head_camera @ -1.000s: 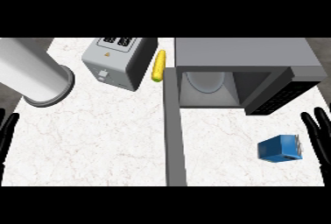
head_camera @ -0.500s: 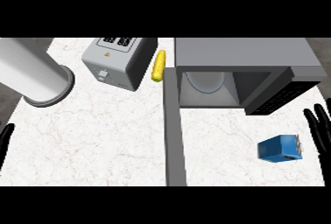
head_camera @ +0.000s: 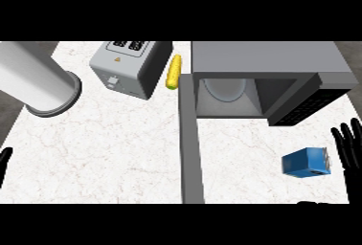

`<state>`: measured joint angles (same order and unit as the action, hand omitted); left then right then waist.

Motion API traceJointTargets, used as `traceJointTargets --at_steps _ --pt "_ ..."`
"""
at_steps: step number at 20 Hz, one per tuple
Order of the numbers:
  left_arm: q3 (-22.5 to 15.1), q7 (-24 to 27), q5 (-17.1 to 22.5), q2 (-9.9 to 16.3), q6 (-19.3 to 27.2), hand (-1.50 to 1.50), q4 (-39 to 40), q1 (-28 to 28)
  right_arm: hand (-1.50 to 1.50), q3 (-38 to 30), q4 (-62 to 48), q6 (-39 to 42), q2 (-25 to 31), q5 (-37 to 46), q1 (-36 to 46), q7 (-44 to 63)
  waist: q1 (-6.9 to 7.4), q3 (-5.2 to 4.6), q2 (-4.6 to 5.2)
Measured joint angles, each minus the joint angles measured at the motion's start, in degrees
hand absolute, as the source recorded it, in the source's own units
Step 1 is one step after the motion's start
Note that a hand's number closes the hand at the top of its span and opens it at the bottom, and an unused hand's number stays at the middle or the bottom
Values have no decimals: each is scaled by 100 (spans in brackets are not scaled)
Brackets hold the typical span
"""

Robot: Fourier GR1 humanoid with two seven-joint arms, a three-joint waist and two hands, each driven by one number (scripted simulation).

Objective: Pick up the milk, place it into the microwave and close the microwave

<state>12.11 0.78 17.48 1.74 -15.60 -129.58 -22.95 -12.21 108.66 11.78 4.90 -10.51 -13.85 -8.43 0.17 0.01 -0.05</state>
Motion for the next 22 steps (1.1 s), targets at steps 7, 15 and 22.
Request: traceJointTargets --at_steps 7,15,22 --pt "1 70 -25 -81 -94 -150 -55 -127 -150 -475 -1080 318 241 13 107 -733 0 1 1" --pt "67 105 22 -146 -235 -150 -38 -185 -150 -618 -2189 636 388 305 271 -1574 3 1 2" --pt "66 103 173 -160 -340 -150 -248 -497 -150 -613 -2907 731 510 676 487 -2288 15 1 1"
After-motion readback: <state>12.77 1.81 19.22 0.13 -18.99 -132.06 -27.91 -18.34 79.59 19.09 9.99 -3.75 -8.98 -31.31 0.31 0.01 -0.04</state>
